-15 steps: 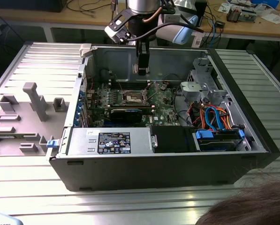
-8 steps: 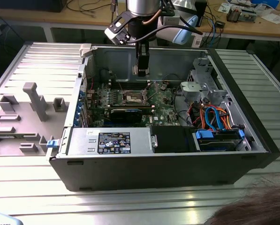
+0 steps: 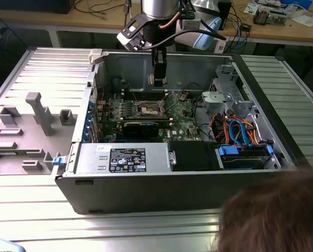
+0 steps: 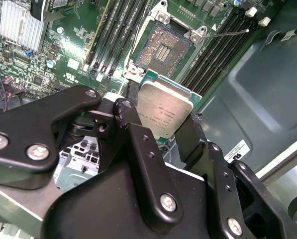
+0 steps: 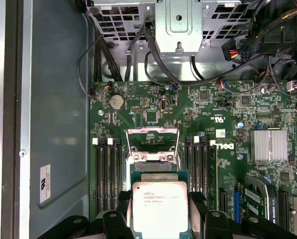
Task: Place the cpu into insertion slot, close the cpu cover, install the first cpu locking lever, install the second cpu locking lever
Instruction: 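Place the cpu into insertion slot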
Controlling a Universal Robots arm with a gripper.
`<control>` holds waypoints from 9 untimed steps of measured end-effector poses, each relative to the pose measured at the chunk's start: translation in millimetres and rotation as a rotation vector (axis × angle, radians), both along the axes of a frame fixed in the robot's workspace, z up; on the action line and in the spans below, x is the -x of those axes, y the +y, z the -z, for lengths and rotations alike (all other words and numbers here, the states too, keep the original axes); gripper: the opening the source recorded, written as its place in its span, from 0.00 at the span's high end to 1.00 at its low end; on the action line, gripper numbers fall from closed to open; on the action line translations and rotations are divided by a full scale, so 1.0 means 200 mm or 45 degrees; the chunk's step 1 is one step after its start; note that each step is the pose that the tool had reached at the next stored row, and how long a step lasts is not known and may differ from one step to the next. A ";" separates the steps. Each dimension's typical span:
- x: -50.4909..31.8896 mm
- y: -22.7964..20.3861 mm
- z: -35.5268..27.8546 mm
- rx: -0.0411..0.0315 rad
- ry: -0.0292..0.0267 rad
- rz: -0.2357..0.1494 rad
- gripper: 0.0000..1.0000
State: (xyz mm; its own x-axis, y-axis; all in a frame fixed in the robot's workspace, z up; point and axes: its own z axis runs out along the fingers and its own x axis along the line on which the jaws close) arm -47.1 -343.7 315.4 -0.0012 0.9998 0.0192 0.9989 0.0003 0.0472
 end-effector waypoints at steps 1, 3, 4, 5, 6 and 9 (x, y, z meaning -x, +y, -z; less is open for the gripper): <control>0.000 0.000 0.007 -0.0001 -0.0001 0.000 0.46; 0.002 0.000 0.020 -0.0001 0.0000 0.000 0.46; 0.002 0.000 0.020 0.0000 0.0000 0.000 0.46; 0.002 0.000 0.021 -0.0001 0.0000 0.000 0.46; 0.002 0.000 0.022 0.0000 0.0000 0.000 0.46; 0.002 0.000 0.025 -0.0001 0.0000 0.000 0.46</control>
State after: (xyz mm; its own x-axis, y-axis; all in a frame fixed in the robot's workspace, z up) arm -47.5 -343.7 310.4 -0.0012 0.9998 0.0193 0.9989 0.0003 0.0471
